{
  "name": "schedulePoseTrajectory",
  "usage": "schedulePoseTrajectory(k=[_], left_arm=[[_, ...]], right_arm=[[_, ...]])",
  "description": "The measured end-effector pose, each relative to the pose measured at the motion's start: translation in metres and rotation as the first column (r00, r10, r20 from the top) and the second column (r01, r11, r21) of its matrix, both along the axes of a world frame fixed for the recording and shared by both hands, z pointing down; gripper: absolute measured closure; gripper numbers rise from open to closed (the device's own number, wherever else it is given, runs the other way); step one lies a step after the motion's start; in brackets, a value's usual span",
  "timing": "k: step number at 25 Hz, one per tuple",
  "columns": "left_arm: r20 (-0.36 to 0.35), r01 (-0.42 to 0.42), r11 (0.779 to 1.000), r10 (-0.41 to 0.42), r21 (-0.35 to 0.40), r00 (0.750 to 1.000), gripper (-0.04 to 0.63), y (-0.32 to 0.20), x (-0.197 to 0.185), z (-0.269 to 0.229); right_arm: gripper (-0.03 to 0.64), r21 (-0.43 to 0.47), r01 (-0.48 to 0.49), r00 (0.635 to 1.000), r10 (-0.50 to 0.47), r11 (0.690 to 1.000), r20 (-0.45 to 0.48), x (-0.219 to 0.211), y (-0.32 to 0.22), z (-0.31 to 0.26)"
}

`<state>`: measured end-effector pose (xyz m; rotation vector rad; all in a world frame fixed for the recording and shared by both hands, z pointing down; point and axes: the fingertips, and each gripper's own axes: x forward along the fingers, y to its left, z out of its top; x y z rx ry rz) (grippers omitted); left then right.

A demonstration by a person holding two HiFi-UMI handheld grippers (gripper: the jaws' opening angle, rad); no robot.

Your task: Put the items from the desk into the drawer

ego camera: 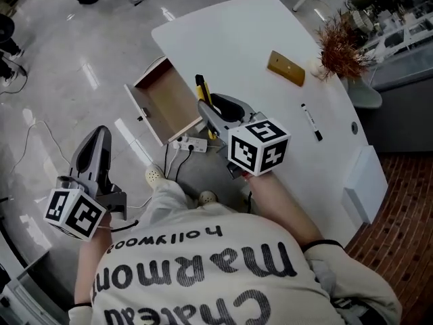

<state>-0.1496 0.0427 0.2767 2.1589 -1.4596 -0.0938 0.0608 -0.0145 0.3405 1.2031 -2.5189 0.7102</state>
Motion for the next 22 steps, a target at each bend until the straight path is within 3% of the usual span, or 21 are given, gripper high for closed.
schedulePoseTrajectory(k=[10,22], left_arm=[[0.006,-0.021,0.999,0.022,-0.036,1.000,0.594,-0.064,-0.083,0.022],[-0.013,-0.038,0.984,0.037,-0.172,0.999,0.594,-0.094,-0.139,0.089]], right_arm=[[0.497,-0.043,-0.024,0.999,0.022,0.999,-0.036,-0.079,-0.057,0.029],[0.497,-0.171,-0.046,0.989,0.021,0.984,-0.145,-0.130,-0.091,0.105]])
